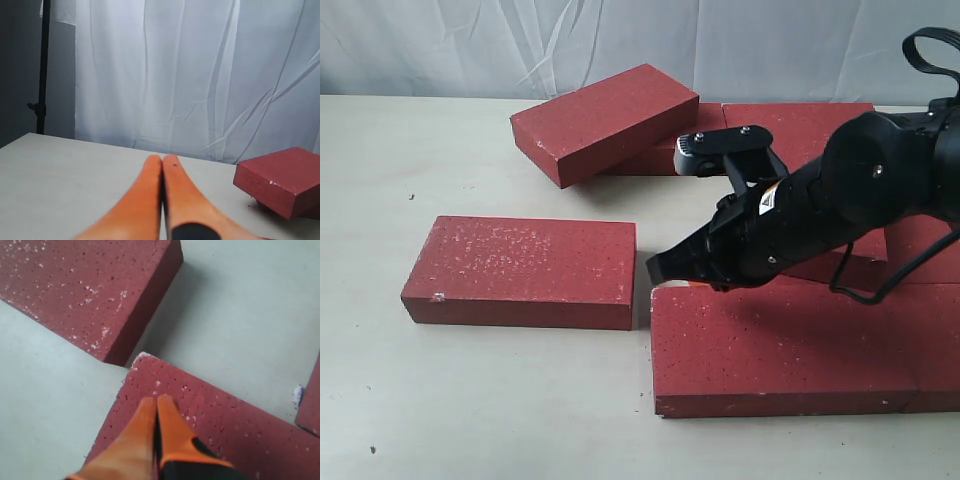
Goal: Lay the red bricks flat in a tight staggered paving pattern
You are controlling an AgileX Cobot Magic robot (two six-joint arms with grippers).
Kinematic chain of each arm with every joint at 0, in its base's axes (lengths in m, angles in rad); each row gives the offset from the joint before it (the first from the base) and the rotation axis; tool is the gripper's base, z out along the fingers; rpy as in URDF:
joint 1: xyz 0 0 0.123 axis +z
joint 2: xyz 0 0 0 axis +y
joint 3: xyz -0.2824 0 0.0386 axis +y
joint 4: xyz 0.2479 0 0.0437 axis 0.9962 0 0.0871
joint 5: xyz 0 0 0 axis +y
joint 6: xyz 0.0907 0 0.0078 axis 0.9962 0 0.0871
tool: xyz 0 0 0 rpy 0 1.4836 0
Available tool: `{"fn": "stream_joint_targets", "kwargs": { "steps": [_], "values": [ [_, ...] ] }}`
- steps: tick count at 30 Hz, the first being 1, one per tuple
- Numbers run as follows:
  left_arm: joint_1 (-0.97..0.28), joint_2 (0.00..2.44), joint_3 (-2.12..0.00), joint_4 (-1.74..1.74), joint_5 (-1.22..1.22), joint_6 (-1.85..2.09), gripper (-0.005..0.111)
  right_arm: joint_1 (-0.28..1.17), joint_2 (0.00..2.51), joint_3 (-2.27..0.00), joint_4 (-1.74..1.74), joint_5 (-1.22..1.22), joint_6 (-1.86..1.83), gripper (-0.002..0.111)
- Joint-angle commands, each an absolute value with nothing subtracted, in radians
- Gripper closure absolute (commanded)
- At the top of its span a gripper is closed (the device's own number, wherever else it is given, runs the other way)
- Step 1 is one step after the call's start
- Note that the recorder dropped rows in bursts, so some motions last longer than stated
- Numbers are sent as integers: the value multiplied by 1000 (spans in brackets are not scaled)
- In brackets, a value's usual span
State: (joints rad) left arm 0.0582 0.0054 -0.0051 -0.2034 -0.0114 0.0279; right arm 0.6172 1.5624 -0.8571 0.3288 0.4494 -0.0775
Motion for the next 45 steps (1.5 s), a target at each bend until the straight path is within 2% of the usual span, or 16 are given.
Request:
{"fn": "stream_joint_targets", "kwargs": {
  "steps": [1,13,28,39,45],
  "values": [
    [57,0,-15,-205,70,25,107,619,1563,-852,331,419,-85,109],
    [57,303,-204,-95,202,40,107,619,1563,-852,331,426,-85,109],
    [57,673,-443,-60,517,72,107,619,1563,-852,331,438,-85,109],
    [57,1180,-590,-122,530,106,107,619,1563,-852,361,438,-85,109],
    [57,1467,-737,-135,536,112,107,619,1563,-852,375,462,-87,109]
  ]
}}
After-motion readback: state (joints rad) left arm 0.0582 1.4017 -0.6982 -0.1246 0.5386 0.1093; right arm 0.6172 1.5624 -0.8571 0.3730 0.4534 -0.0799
